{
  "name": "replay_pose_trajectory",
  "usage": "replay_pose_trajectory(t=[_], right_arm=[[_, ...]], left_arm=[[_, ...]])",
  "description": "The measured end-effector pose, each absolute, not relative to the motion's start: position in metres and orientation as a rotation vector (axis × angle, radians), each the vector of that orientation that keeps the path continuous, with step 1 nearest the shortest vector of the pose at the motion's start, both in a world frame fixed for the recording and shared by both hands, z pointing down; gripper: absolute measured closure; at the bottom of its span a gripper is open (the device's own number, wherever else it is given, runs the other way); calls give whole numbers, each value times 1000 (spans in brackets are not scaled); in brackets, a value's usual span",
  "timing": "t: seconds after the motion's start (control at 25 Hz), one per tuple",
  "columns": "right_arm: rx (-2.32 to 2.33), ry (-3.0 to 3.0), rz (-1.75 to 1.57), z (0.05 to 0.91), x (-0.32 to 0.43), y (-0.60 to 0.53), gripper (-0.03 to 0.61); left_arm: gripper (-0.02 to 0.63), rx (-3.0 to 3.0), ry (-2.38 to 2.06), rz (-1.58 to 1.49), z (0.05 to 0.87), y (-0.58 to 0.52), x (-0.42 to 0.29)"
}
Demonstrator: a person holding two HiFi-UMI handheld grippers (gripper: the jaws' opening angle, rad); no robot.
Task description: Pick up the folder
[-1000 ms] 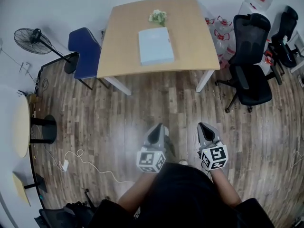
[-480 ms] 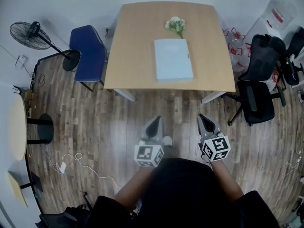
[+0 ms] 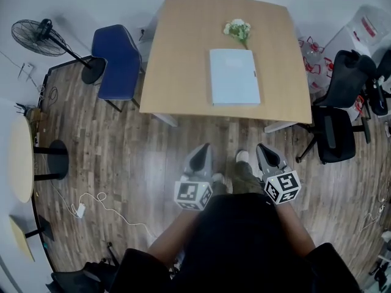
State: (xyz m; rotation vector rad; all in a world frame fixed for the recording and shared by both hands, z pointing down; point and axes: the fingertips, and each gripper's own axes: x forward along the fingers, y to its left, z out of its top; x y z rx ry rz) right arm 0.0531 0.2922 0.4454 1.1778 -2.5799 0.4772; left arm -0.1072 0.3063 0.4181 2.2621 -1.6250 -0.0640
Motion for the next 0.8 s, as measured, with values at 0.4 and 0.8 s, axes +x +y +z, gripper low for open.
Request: replay_pose_trajectory(t=[0.4,0.8], right_arm=[[1121,-2590,413,453,41,231,578],[1220,-2564,530,476,79,83,578]], left_arm=[[614,2201,-1677,-49,428,265,-114],[614,2125,-1678,58,465,133,-114]])
